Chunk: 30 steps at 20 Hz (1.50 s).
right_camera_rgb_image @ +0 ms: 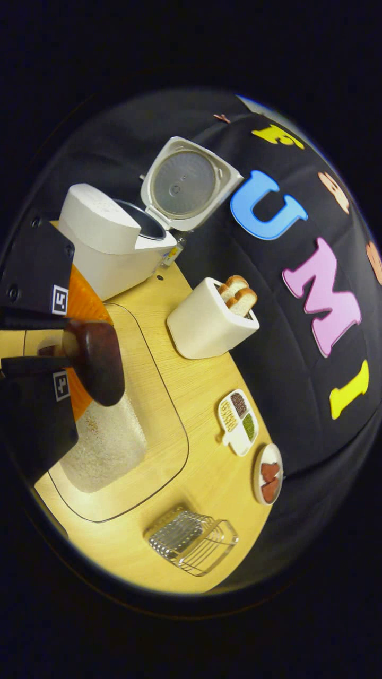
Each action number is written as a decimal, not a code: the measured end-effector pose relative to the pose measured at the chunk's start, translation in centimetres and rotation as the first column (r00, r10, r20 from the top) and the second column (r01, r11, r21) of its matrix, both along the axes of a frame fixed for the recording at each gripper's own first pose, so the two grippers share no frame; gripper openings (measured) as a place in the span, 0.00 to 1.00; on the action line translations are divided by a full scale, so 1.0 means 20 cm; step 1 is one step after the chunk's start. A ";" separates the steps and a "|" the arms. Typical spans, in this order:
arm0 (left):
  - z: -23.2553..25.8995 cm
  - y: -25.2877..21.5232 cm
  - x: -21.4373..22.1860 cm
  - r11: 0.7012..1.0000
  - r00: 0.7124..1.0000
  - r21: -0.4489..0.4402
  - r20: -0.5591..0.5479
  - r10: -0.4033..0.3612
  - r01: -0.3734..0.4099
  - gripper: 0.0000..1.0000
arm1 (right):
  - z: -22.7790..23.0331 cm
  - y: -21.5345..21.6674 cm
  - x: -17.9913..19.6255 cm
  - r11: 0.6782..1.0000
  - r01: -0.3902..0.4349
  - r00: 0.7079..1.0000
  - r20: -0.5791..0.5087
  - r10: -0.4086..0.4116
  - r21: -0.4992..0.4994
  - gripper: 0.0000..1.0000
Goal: Close the left gripper, press the button to open the rice cooker; take a wooden spoon from the chopstick holder with the right hand, scoop a spoonful of rice and pour it into the rice cooker, then put the wooden spoon back into the chopstick holder.
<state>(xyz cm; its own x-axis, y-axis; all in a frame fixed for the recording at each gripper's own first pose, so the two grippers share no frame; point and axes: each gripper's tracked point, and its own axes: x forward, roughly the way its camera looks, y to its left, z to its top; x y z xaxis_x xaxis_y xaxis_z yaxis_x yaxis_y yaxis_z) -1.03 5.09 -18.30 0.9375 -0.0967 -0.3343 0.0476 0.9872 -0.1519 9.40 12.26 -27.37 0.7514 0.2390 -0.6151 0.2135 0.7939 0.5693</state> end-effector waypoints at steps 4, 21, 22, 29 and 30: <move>0.05 0.00 0.00 1.000 1.000 0.000 0.020 -0.011 0.011 0.96 | 0.05 -0.07 0.00 0.992 0.065 0.997 -0.035 -0.062 0.106 0.23; 0.22 -0.02 -0.03 0.998 0.994 -0.014 0.096 -0.058 0.059 0.96 | 0.54 -0.45 0.05 0.877 0.338 0.938 -0.043 -0.345 0.342 0.23; 0.21 -0.02 -0.03 0.998 0.993 -0.016 0.099 -0.061 0.063 0.96 | 0.57 -0.44 0.06 0.870 0.340 0.936 -0.039 -0.350 0.358 0.23; 0.24 0.04 -0.01 0.997 0.991 -0.023 0.117 -0.066 0.069 0.96 | 0.88 -0.29 0.21 0.840 0.298 0.939 0.018 -0.343 0.453 0.23; 0.24 0.05 -0.01 0.998 0.991 -0.028 0.118 -0.058 0.062 0.96 | 0.91 -0.26 0.24 0.836 0.291 0.940 0.024 -0.341 0.466 0.23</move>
